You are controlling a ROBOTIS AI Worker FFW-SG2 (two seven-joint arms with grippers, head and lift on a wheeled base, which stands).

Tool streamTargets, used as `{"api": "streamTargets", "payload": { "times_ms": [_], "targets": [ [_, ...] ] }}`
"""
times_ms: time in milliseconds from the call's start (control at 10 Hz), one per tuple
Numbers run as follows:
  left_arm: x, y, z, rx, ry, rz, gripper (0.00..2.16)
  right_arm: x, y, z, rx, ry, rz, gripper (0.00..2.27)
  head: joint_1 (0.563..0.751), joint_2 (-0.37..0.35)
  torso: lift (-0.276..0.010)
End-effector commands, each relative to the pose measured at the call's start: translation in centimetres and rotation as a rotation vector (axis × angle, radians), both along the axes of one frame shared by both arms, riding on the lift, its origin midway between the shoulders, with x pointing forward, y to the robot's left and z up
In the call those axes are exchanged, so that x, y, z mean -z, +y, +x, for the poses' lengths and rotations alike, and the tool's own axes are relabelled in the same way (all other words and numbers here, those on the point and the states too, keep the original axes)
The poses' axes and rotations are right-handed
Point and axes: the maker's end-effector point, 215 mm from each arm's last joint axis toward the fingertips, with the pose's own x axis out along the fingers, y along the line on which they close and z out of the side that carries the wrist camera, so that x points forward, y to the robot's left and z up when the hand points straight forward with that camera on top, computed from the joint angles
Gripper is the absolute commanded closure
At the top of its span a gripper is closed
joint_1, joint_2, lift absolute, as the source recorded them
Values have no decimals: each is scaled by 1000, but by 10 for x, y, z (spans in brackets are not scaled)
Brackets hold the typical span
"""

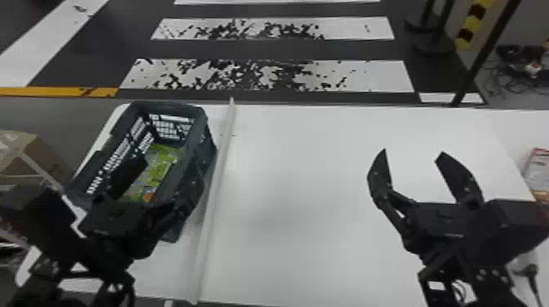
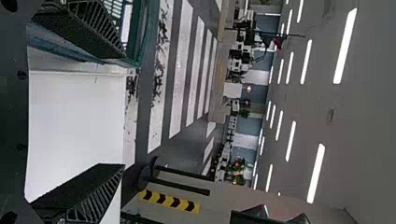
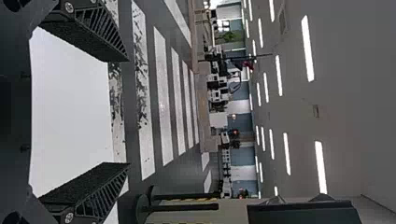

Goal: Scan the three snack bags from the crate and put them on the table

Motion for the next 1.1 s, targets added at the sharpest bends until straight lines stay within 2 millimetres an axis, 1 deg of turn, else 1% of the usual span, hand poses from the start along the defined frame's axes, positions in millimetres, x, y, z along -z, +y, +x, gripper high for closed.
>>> {"api": "streamTargets", "payload": {
  "times_ms": [0,100,200,300,400,600,700,1000],
  "targets": [
    [12,28,13,-28,139,-12,33,7,-1,-7,-5,14,-16,90,695,102,-94],
    [19,47,25,-52,208,-2,164,10,-2,-10,-11,13,-28,90,695,127,-94],
    [18,64,42,-74,241,-11,181,13,-4,-11,-15,15,-56,90,695,154,-94],
    [29,80,61,-84,283,-27,181,21,-5,-13,-19,26,-87,90,695,178,-94],
    [35,95,82,-88,305,-15,178,30,-5,-14,-21,38,-101,90,695,188,-94],
    [55,121,108,-95,377,0,178,44,-5,-15,-26,58,-127,90,695,217,-94],
    [61,133,115,-97,400,16,178,46,-5,-14,-28,59,-136,90,695,233,-94],
    [83,145,121,-67,471,52,178,48,2,-9,-41,61,-136,90,695,258,-94]
  ]
}}
